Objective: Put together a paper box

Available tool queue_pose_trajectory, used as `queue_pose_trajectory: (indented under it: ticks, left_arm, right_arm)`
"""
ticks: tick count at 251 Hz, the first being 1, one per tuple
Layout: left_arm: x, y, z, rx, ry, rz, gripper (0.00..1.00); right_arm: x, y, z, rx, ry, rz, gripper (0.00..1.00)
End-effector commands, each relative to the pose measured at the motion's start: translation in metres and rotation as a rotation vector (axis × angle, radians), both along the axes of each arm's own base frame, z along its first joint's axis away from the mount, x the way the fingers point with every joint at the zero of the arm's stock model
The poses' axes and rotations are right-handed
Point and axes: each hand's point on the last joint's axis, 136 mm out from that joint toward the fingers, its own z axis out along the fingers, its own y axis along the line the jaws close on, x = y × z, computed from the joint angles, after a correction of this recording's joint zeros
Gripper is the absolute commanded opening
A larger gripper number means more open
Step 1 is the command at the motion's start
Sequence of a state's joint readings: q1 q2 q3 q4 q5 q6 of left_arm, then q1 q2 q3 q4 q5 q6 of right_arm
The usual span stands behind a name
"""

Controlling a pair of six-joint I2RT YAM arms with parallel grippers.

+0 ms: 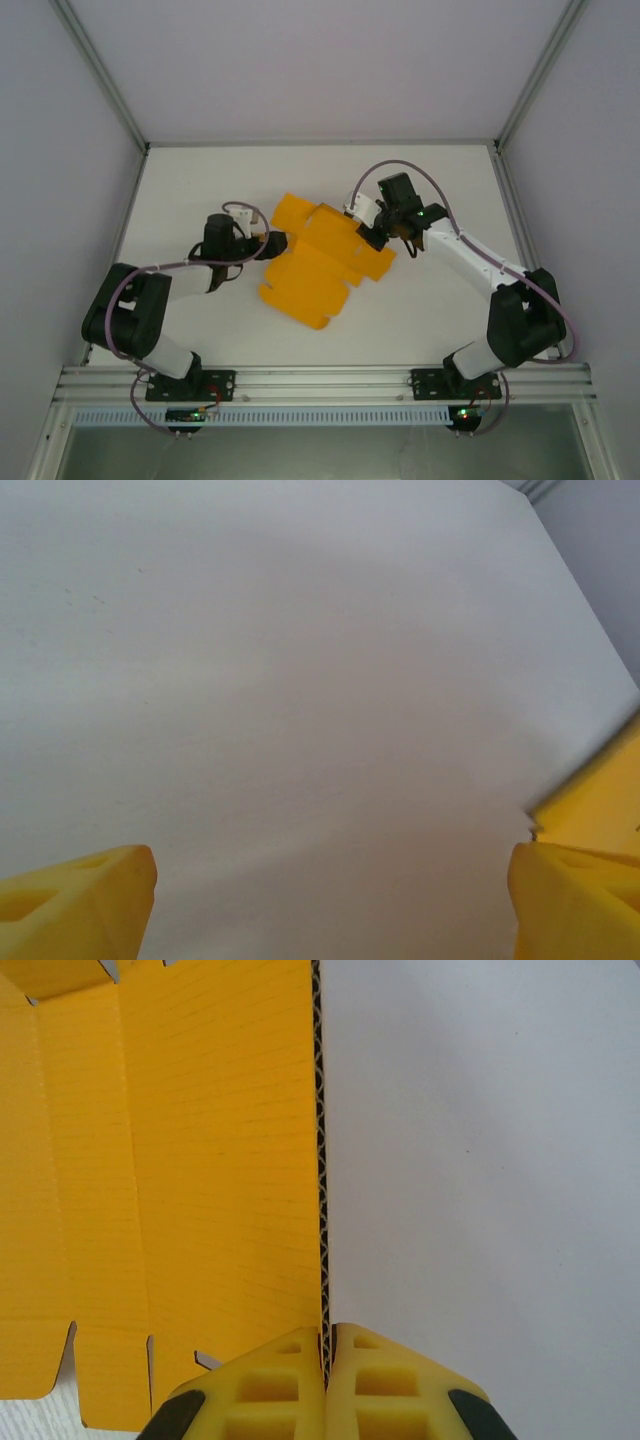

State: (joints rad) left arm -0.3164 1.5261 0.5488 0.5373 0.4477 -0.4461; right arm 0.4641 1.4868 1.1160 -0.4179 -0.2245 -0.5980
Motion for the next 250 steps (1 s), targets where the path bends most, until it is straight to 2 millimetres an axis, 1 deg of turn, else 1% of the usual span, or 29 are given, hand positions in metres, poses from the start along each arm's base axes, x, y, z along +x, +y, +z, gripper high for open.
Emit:
queue_pose_trajectory:
  ticks: [1, 24, 66, 89, 104, 118, 139, 162, 189, 203, 220, 236, 250]
  left_arm:
    - [-0.008, -0.017, 0.016, -0.062, -0.05, -0.087, 0.9]
    - [-0.01, -0.03, 0.018, -0.097, -0.043, -0.137, 0.88]
    - [-0.012, -0.05, 0.019, -0.193, -0.019, -0.202, 0.76]
    - [-0.013, -0.059, 0.015, -0.205, -0.003, -0.222, 0.71]
    - [-0.013, -0.063, 0.01, -0.207, 0.011, -0.231, 0.65]
    - [-0.014, -0.067, 0.009, -0.217, 0.018, -0.245, 0.64]
    - [-0.014, -0.072, 0.013, -0.241, 0.006, -0.257, 0.54]
    - [-0.012, -0.072, 0.018, -0.247, -0.007, -0.248, 0.4]
    - [-0.009, -0.07, 0.011, -0.22, 0.016, -0.224, 0.22]
    - [-0.009, -0.069, 0.008, -0.207, 0.024, -0.219, 0.14]
    - [-0.01, -0.066, 0.007, -0.197, 0.026, -0.208, 0.12]
    - [-0.009, -0.063, 0.004, -0.175, 0.035, -0.189, 0.13]
    - [-0.008, -0.06, 0.003, -0.146, 0.036, -0.177, 0.26]
  right_arm:
    - [0.005, -0.001, 0.002, 0.015, -0.002, -0.024, 0.0]
    - [0.01, -0.002, 0.003, 0.007, -0.022, -0.041, 0.0]
    - [0.015, -0.001, 0.006, 0.02, -0.036, -0.062, 0.0]
    - [0.017, 0.0, 0.01, 0.028, -0.052, -0.074, 0.0]
    - [0.018, 0.003, 0.012, 0.039, -0.058, -0.075, 0.0]
    - [0.017, 0.006, 0.013, 0.051, -0.059, -0.07, 0.0]
    - [0.017, 0.01, 0.013, 0.063, -0.058, -0.061, 0.0]
    - [0.017, 0.013, 0.012, 0.057, -0.063, -0.058, 0.0]
    - [0.018, 0.014, 0.012, 0.038, -0.087, -0.067, 0.0]
    - [0.017, 0.013, 0.012, 0.024, -0.105, -0.07, 0.0]
    - [0.015, 0.013, 0.015, 0.016, -0.125, -0.065, 0.0]
    - [0.015, 0.012, 0.016, -0.007, -0.154, -0.062, 0.0]
    - [0.017, 0.009, 0.017, -0.043, -0.193, -0.064, 0.0]
